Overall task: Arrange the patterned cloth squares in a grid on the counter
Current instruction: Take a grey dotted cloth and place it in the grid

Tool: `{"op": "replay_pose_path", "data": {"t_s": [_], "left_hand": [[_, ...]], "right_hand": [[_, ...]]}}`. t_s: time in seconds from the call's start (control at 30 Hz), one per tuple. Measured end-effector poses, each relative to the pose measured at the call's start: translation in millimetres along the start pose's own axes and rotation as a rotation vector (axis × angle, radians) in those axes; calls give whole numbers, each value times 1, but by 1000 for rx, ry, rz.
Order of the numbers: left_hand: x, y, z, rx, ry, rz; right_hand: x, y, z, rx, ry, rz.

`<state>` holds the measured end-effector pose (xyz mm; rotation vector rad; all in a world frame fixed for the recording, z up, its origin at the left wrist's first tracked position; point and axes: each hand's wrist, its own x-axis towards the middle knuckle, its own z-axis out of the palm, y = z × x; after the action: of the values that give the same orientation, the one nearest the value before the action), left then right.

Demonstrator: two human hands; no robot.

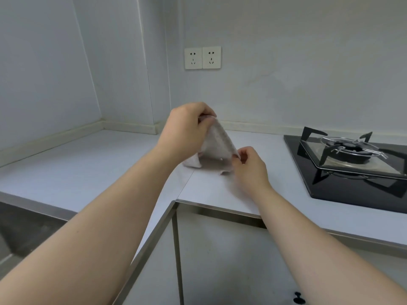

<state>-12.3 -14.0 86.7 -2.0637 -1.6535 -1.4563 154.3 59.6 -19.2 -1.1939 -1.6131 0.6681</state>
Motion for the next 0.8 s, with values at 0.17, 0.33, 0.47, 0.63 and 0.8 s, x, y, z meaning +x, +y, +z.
{"op": "replay_pose_path", "data": {"t_s": [0.17,0.33,0.47,0.63,0.8], "left_hand": [[6,-11,-13,-85,85,-163],[10,-26,-21,-148,137,-261],[11,-46,-27,-39,119,-265],[19,-73,-49,-25,211,-381],[32,-97,-57,-15,241,-451]], "right_hand": [[12,-7,-6,183,138,56],[41,-33,-12,223,124,-37],[65,-49,-15,185,103,-108],[101,-65,-10,90,-37,-207],[126,-79,3,-33,-5,-383]]}}
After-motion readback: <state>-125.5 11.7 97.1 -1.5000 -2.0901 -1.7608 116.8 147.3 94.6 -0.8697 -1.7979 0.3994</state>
